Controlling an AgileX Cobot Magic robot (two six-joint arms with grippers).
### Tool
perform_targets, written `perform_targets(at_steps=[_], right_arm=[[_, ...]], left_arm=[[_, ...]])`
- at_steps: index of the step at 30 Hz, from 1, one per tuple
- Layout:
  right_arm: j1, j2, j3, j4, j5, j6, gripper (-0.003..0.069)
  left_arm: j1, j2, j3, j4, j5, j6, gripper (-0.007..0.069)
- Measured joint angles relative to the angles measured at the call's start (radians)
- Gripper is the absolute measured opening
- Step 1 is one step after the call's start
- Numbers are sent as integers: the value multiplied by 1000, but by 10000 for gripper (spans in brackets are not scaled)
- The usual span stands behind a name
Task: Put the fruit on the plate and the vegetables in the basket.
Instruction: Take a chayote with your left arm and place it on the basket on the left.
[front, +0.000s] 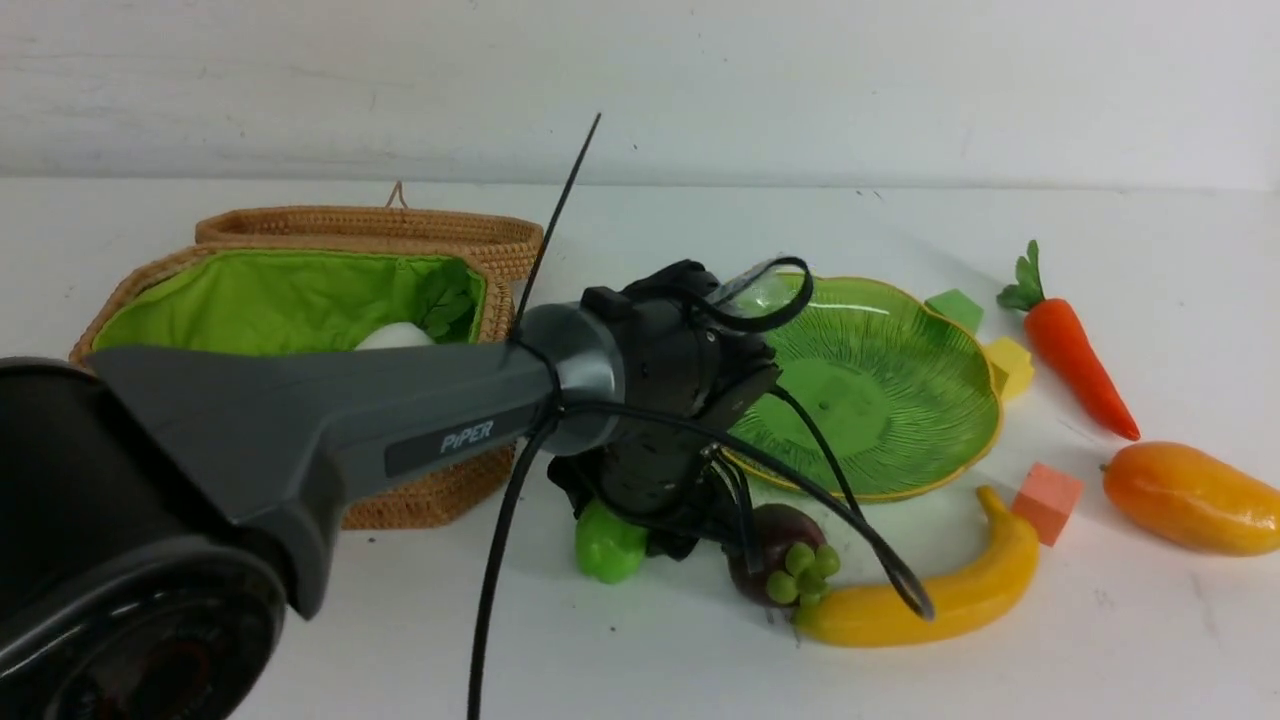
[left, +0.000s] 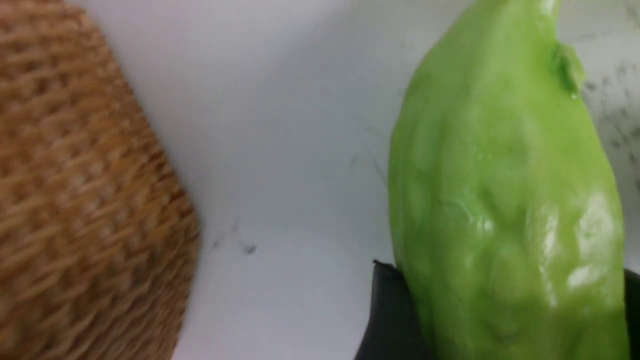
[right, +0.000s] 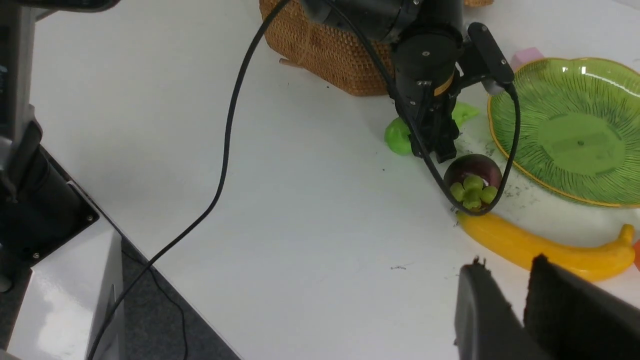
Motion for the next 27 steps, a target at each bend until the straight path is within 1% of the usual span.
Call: perform_targets(at_steps=[3, 6, 9, 10, 11, 12, 14, 16, 18, 19, 20, 22, 25, 26, 27], right_arm=[[0, 0, 0, 0, 0, 0, 152], [0, 0, 0, 0, 0, 0, 153], [0, 0, 0, 1, 0, 0, 157], [0, 0, 0, 1, 0, 0, 158], [0, 0, 0, 1, 0, 0, 159], [0, 0, 0, 1, 0, 0, 160], [0, 0, 0, 1, 0, 0, 160], [0, 0, 0, 0, 0, 0, 160], [0, 0, 0, 0, 0, 0, 161], [0, 0, 0, 0, 0, 0, 162], [0, 0, 0, 0, 0, 0, 163], [0, 0, 0, 0, 0, 0, 165], [0, 0, 0, 0, 0, 0, 167], [0, 0, 0, 1, 0, 0, 168], [0, 0, 0, 1, 0, 0, 169]], left_arm=[[-33, -96, 0, -13, 49, 54, 465], [-78, -228, 0, -3, 79, 163, 465], [-91, -343, -1, 44, 101, 323, 465], [-78, -389, -1, 73, 111, 409, 465], [-63, -418, -1, 87, 116, 463, 465], [-29, -456, -1, 96, 121, 537, 465], [32, -495, -1, 98, 118, 641, 465], [127, -525, -1, 83, 99, 745, 465], [229, -530, -1, 44, 63, 874, 465], [268, -527, -1, 22, 54, 908, 465], [322, -518, -1, -18, 37, 978, 465], [399, -501, -1, -94, 18, 1042, 465], [469, -477, -1, -181, 0, 1088, 469], [480, -474, -1, -191, -1, 1093, 482], [488, -471, -1, -200, 0, 1095, 514]])
